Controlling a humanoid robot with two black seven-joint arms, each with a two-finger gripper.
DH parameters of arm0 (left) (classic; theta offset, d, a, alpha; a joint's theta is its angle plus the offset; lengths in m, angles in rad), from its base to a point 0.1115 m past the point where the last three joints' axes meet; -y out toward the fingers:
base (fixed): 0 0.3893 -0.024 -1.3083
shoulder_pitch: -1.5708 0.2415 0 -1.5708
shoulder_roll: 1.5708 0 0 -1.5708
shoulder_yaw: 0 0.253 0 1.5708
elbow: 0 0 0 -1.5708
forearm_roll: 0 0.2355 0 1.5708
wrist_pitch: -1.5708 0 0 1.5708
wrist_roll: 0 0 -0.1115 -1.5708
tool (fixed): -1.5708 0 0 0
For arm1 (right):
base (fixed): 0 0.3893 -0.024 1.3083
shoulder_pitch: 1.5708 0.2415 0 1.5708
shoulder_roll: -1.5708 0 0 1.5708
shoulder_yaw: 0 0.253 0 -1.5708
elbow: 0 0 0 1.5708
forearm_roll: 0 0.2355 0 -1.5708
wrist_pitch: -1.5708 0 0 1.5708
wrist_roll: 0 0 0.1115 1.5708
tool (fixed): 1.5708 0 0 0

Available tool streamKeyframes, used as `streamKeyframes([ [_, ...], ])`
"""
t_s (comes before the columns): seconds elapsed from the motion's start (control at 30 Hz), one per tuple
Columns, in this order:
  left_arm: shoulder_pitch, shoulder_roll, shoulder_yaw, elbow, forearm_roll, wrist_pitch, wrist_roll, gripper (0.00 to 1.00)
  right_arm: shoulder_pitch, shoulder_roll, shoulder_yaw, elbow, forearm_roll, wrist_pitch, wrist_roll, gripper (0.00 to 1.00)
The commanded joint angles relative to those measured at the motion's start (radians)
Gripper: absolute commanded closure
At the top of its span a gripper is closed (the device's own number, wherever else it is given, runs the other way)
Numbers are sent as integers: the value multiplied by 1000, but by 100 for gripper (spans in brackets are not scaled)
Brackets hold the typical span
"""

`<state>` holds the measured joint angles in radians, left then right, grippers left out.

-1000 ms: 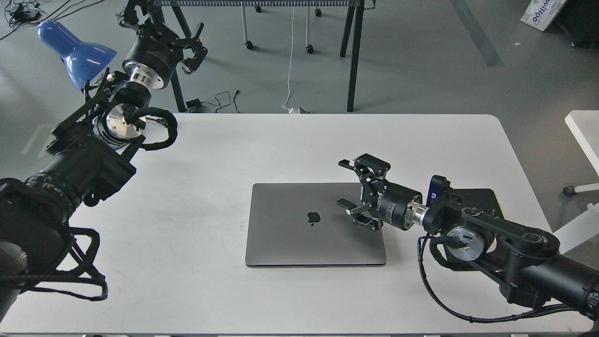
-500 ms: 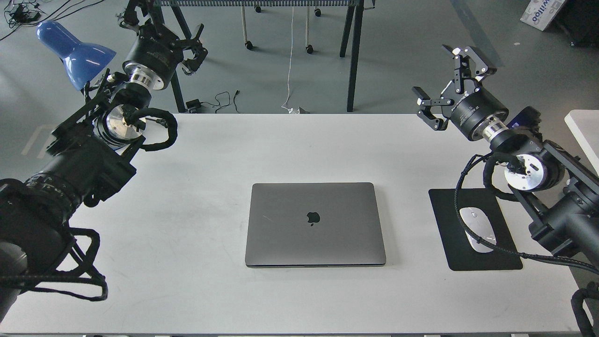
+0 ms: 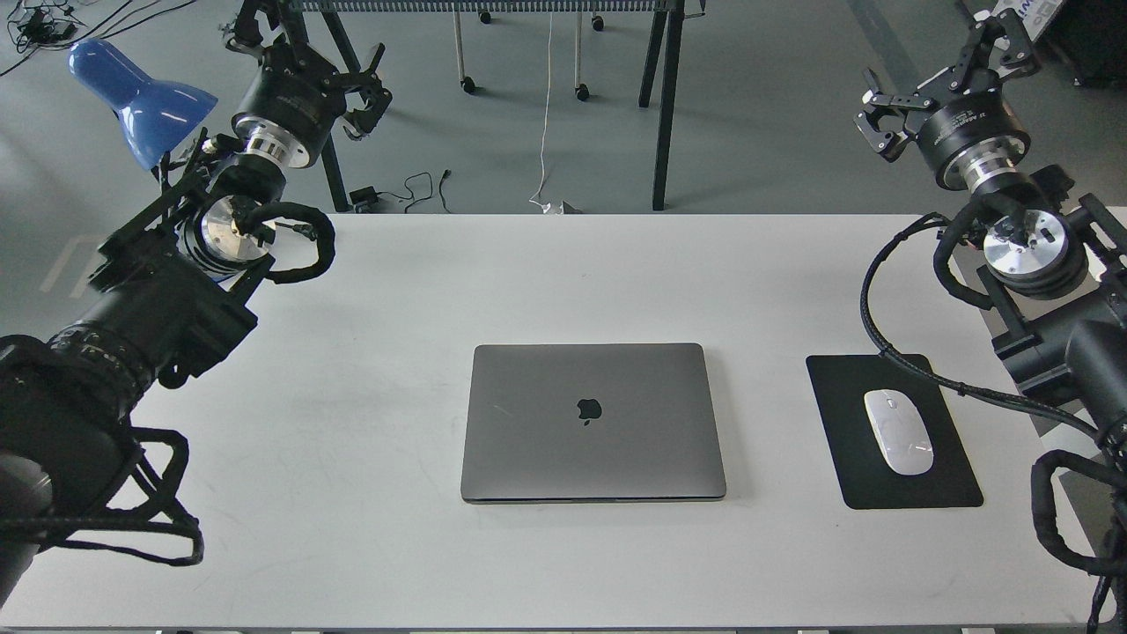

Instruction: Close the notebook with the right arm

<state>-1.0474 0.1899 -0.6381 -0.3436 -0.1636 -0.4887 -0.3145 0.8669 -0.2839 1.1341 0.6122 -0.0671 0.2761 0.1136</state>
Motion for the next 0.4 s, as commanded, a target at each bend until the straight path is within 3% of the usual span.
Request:
streamKeyframes([
  [0.0, 0, 0, 0, 0, -1, 0, 0, 0, 18, 8, 9, -15, 59, 31, 4, 0],
  [0.37, 1, -3, 0, 0, 1, 0, 2, 0, 116, -7, -2, -100, 61, 34, 6, 0],
])
